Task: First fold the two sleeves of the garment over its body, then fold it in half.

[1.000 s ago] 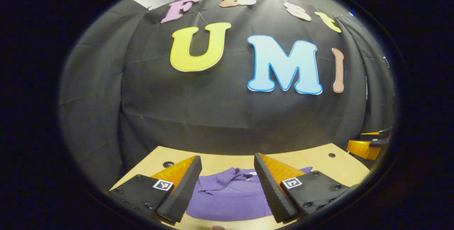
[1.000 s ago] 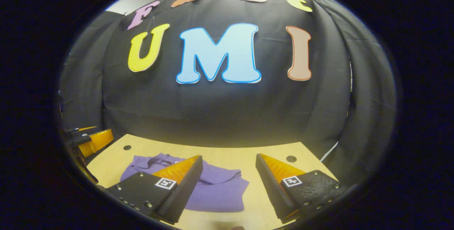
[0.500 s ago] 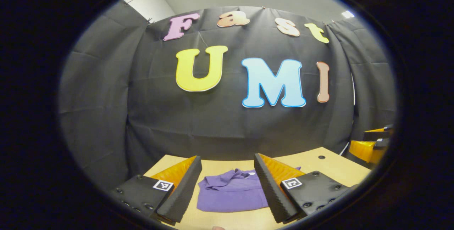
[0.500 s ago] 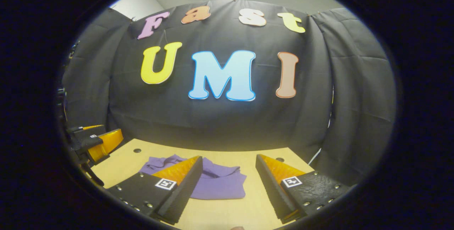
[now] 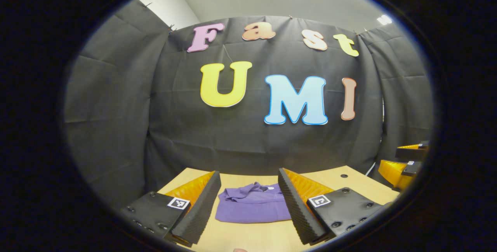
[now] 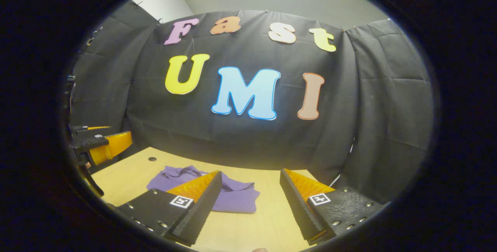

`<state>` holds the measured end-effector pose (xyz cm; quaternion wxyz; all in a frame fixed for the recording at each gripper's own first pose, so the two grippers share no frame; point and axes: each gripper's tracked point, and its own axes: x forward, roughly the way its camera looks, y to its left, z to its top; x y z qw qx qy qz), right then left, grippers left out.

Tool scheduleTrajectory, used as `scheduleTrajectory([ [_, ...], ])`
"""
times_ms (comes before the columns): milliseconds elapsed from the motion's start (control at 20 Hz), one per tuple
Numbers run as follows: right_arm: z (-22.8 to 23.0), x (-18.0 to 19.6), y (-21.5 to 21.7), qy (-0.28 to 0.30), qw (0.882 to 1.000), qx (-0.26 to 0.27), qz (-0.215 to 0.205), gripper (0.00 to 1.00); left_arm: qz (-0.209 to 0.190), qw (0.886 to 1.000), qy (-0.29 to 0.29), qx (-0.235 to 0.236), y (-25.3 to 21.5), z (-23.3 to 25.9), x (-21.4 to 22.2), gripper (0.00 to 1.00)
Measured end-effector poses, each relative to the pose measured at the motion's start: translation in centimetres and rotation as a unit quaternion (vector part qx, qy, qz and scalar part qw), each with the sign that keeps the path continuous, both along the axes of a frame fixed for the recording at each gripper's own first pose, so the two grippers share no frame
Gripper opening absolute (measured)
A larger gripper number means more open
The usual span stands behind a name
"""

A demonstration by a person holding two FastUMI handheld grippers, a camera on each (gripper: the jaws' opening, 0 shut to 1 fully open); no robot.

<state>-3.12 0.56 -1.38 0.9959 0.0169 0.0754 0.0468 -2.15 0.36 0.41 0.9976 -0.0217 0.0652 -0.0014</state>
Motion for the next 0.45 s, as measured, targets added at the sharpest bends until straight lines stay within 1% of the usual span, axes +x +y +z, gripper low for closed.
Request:
scheduleTrajectory([
  [200, 0.7, -0.9, 0.1, -0.016, 0.999, 0.042, 0.008, 0.93, 0.006, 1.000, -0.005, 0.010, -0.5, 0.2, -1.8, 0.96],
  [300, 0.8, -1.0, 0.1, -0.027, 0.999, 0.039, 0.006, 0.92, 0.009, 1.000, -0.009, 0.011, -0.6, 0.2, -2.7, 0.96],
  [450, 1.0, -1.0, 1.1, -0.033, 0.999, 0.040, 0.018, 0.93, 0.013, 1.000, -0.009, 0.015, -0.2, 0.5, -3.5, 0.96],
])
